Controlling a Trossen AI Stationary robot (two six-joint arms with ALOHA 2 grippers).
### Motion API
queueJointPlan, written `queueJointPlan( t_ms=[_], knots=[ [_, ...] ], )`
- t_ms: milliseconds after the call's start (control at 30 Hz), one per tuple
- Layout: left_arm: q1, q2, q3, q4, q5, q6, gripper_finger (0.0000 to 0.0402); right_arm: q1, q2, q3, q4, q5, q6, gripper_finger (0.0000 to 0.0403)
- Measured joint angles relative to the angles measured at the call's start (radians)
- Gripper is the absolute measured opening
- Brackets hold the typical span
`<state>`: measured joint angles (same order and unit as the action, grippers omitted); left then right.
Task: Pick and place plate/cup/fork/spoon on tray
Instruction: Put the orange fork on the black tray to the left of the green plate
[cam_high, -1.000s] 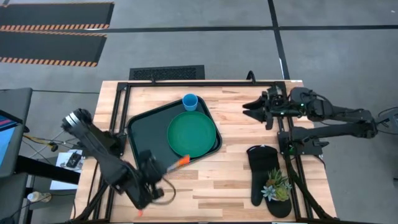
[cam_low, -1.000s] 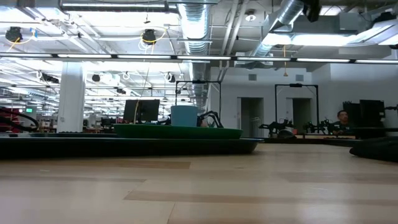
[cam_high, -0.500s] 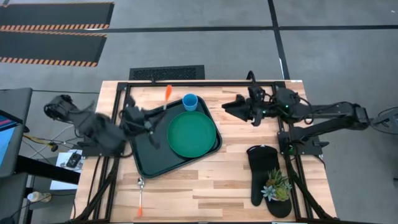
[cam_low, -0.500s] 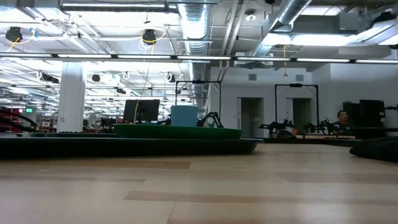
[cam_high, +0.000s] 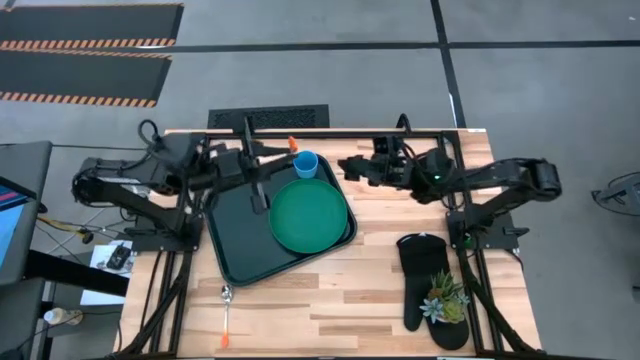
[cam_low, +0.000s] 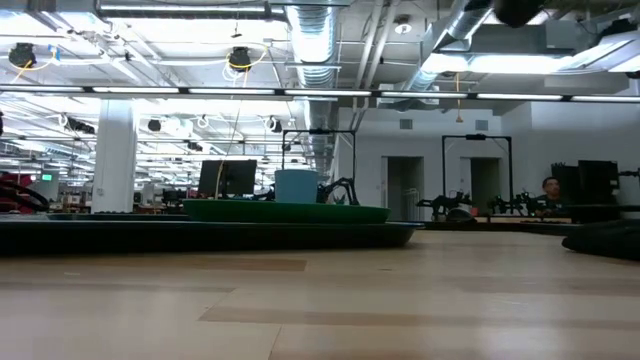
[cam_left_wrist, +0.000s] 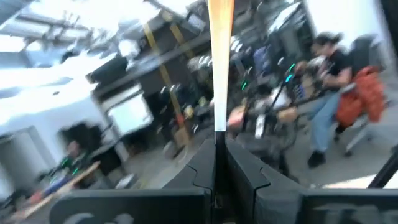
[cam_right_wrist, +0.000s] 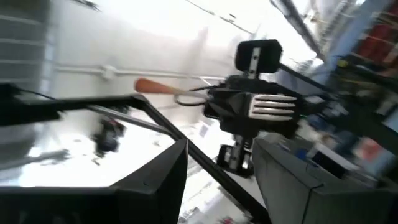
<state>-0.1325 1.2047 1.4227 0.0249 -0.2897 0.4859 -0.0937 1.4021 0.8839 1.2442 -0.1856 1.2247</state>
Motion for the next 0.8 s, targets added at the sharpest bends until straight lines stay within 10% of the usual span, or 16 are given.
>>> queueJointPlan(
  t_ms=[800],
  knots=[
    [0.146, 0.07, 0.001, 0.234, 0.193, 0.088, 0.0006, 0.007, 0.392, 0.463, 0.158, -0.025, 0.069, 0.0205]
  ],
)
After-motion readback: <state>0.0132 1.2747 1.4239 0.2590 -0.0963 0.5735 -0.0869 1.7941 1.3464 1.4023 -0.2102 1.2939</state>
